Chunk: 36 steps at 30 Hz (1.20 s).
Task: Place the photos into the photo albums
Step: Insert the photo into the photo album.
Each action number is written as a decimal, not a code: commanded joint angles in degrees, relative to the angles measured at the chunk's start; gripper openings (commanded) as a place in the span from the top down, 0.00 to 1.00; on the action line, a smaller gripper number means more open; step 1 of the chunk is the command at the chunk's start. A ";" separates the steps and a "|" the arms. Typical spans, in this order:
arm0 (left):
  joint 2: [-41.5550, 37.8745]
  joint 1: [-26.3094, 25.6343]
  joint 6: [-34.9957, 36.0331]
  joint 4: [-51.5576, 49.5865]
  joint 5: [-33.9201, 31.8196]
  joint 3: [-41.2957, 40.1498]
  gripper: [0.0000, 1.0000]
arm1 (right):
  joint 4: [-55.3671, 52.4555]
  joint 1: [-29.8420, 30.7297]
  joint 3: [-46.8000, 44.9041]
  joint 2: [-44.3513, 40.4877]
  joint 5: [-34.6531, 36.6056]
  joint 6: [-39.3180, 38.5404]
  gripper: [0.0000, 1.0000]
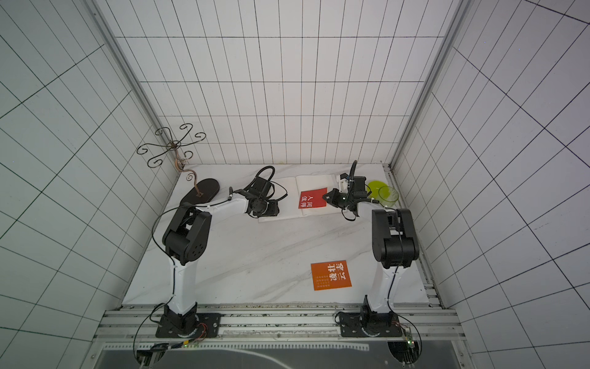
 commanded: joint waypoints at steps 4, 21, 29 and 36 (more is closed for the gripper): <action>0.48 1.19 0.36 -3.59 -2.30 -2.45 0.46 | -2.96 -0.50 -0.80 1.05 0.94 -1.62 1.00; 0.25 2.15 0.23 -3.15 -2.05 -2.54 0.47 | -6.93 -0.42 1.72 2.91 1.03 -2.55 1.00; -0.26 2.23 -0.01 -2.91 -1.21 -2.54 0.47 | -9.76 -0.19 3.25 3.09 1.78 -3.35 1.00; -0.95 2.59 -0.19 -2.77 -1.35 -2.90 0.47 | -12.59 0.70 5.34 4.05 1.80 -4.86 1.00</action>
